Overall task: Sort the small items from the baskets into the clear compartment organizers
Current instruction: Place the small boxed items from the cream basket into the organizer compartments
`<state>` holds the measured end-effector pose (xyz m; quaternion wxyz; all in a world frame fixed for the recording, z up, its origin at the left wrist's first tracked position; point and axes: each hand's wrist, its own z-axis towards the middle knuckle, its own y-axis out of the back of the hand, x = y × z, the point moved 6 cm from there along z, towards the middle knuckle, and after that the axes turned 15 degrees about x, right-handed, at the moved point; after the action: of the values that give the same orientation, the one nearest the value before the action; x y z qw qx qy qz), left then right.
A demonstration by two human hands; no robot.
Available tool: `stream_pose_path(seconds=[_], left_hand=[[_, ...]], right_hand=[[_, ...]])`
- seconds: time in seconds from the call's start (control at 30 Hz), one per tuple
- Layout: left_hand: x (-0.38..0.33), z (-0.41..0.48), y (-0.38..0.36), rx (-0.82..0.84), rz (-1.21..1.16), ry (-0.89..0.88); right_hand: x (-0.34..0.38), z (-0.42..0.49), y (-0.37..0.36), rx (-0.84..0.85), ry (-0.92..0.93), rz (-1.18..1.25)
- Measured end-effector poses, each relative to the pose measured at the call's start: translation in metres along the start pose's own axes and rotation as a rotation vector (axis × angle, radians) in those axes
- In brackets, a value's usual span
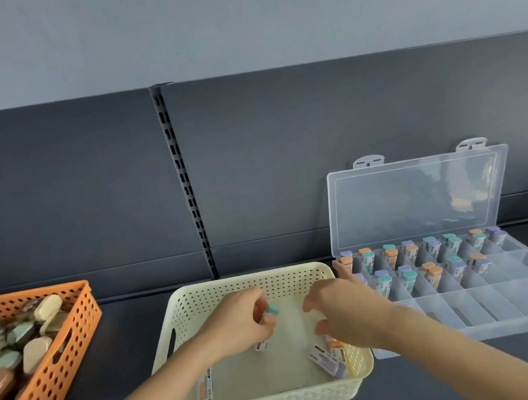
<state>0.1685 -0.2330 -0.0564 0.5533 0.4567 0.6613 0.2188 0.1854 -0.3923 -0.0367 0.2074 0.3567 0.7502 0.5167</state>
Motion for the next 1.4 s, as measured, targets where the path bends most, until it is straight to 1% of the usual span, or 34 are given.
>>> stream_pose_path(seconds=[0.07, 0.13, 0.17, 0.23, 0.27, 0.33, 0.43, 0.47, 0.57, 0.6, 0.67, 0.73, 0.8, 0.9, 0.97, 1.07, 1.2, 1.27, 1.33, 1.4], left_hand=[[0.003, -0.008, 0.002, 0.013, -0.01, -0.031], [0.007, -0.013, 0.004, -0.001, -0.031, -0.046], [0.01, -0.016, 0.006, -0.017, -0.044, -0.044], [0.016, -0.022, 0.01, -0.043, -0.062, -0.034], [0.018, -0.025, 0.012, -0.055, -0.07, -0.03], [0.022, -0.032, 0.018, -0.094, -0.096, -0.019], [0.029, -0.043, 0.03, -0.208, -0.097, -0.017], [0.031, -0.047, 0.034, -0.253, -0.11, -0.024], [0.04, -0.059, 0.042, -0.37, -0.199, -0.008], [0.042, -0.063, 0.043, -0.403, -0.23, 0.0], [0.044, -0.07, 0.049, -0.472, -0.271, 0.006], [0.049, -0.076, 0.055, -0.536, -0.292, 0.021], [0.054, -0.082, 0.06, -0.578, -0.304, 0.029], [0.059, -0.091, 0.062, -0.608, -0.331, 0.016], [0.061, -0.096, 0.061, -0.612, -0.349, 0.005], [0.067, -0.1, 0.061, -0.617, -0.332, 0.013], [0.074, -0.101, 0.063, -0.608, -0.318, 0.029], [0.075, -0.101, 0.061, -0.588, -0.303, 0.042], [0.076, -0.102, 0.06, -0.577, -0.296, 0.05], [0.077, -0.102, 0.059, -0.576, -0.294, 0.052]], right_hand=[[0.01, 0.003, -0.008, 0.106, 0.047, -0.052], [0.021, 0.008, -0.021, 0.256, 0.091, -0.047], [0.026, 0.01, -0.027, 0.322, 0.11, -0.086], [0.033, 0.015, -0.035, 0.407, 0.137, -0.182], [0.034, 0.017, -0.035, 0.422, 0.124, -0.178], [0.033, 0.021, -0.033, 0.435, 0.085, -0.089], [0.036, 0.033, -0.034, 0.397, 0.096, 0.088], [0.039, 0.039, -0.034, 0.369, 0.091, 0.172], [0.049, 0.057, -0.025, 0.193, 0.029, 0.428], [0.054, 0.062, -0.024, 0.156, 0.02, 0.546], [0.068, 0.071, -0.026, 0.149, 0.0, 0.781], [0.084, 0.078, -0.03, 0.19, 0.002, 0.873], [0.103, 0.085, -0.033, 0.239, 0.041, 0.857], [0.126, 0.088, -0.033, 0.24, 0.092, 0.762], [0.135, 0.089, -0.033, 0.244, 0.137, 0.713], [0.149, 0.084, -0.029, 0.316, 0.247, 0.611], [0.152, 0.076, -0.023, 0.346, 0.306, 0.51], [0.15, 0.071, -0.021, 0.39, 0.327, 0.564], [0.148, 0.067, -0.025, 0.488, 0.345, 0.69], [0.146, 0.065, -0.028, 0.527, 0.35, 0.767]])
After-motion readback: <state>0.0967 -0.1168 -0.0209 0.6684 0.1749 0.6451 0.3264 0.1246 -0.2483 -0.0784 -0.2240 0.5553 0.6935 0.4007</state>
